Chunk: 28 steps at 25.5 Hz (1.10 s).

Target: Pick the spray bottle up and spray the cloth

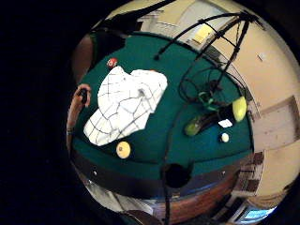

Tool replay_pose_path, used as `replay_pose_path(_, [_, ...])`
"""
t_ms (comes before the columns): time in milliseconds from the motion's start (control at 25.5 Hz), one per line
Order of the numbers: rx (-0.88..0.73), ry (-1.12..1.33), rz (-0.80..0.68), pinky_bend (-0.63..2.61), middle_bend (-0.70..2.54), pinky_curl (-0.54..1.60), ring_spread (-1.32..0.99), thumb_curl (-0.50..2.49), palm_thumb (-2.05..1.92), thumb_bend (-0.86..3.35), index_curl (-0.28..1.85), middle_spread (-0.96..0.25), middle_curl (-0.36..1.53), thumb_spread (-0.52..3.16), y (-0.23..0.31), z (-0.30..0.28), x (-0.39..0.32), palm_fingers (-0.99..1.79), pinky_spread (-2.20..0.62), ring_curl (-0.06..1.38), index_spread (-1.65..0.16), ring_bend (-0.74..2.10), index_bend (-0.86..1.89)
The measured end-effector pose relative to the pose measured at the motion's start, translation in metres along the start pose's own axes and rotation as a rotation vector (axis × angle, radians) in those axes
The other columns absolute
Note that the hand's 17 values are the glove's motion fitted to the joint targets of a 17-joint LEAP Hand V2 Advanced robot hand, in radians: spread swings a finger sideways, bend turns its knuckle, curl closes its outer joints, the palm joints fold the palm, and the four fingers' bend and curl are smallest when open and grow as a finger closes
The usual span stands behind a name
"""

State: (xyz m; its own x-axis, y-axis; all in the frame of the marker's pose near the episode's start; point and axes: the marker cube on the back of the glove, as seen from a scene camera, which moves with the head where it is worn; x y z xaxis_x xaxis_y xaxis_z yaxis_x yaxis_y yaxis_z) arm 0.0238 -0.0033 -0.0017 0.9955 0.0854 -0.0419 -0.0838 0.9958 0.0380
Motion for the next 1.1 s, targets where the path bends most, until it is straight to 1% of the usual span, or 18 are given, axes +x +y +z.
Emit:
replay_pose_path(157, [-0.004, -0.005, 0.070, 0.42, 0.23, 0.23, -0.09, 0.17, 0.27, 0.04, 0.17, -0.11, 0.20, 0.91, 0.011, 0.001, 0.021, 0.45, 0.21, 0.20, -0.45, 0.36, 0.14])
replay_pose_path(313, [0.005, -0.014, 0.192, 0.41, 0.23, 0.25, -0.10, 0.19, 0.29, 0.02, 0.18, -0.11, 0.22, 0.95, 0.027, -0.001, 0.054, 0.45, 0.21, 0.22, -0.46, 0.36, 0.14])
replay_pose_path(470, [0.045, -0.024, 0.307, 0.40, 0.22, 0.25, -0.10, 0.21, 0.32, 0.01, 0.20, -0.11, 0.24, 0.99, 0.041, -0.005, 0.089, 0.46, 0.21, 0.23, -0.47, 0.35, 0.15])
replay_pose_path(548, [0.111, -0.017, 0.341, 0.39, 0.22, 0.26, -0.10, 0.21, 0.33, 0.00, 0.21, -0.11, 0.24, 1.00, 0.044, -0.006, 0.107, 0.46, 0.22, 0.23, -0.47, 0.35, 0.16])
replay_pose_path(626, [0.159, -0.011, 0.364, 0.37, 0.22, 0.26, -0.10, 0.22, 0.33, -0.01, 0.21, -0.11, 0.25, 1.01, 0.047, -0.007, 0.124, 0.46, 0.22, 0.23, -0.47, 0.35, 0.16])
replay_pose_path(744, [0.093, -0.038, 0.387, 0.36, 0.21, 0.27, -0.10, 0.23, 0.34, -0.01, 0.22, -0.11, 0.26, 1.02, 0.063, -0.010, 0.144, 0.46, 0.22, 0.24, -0.47, 0.34, 0.16])
replay_pose_path(900, [0.067, -0.096, 0.333, 0.35, 0.21, 0.27, -0.10, 0.24, 0.34, -0.02, 0.23, -0.11, 0.28, 1.03, 0.075, -0.010, 0.170, 0.48, 0.22, 0.25, -0.46, 0.34, 0.15])
replay_pose_path(979, [0.087, -0.119, 0.324, 0.34, 0.21, 0.28, -0.10, 0.24, 0.34, -0.02, 0.23, -0.11, 0.28, 1.03, 0.079, -0.009, 0.182, 0.48, 0.22, 0.25, -0.46, 0.34, 0.15])
replay_pose_path(1096, [0.150, -0.177, 0.368, 0.34, 0.20, 0.28, -0.11, 0.25, 0.35, -0.02, 0.24, -0.12, 0.29, 1.03, 0.086, -0.005, 0.201, 0.48, 0.22, 0.26, -0.46, 0.35, 0.14])
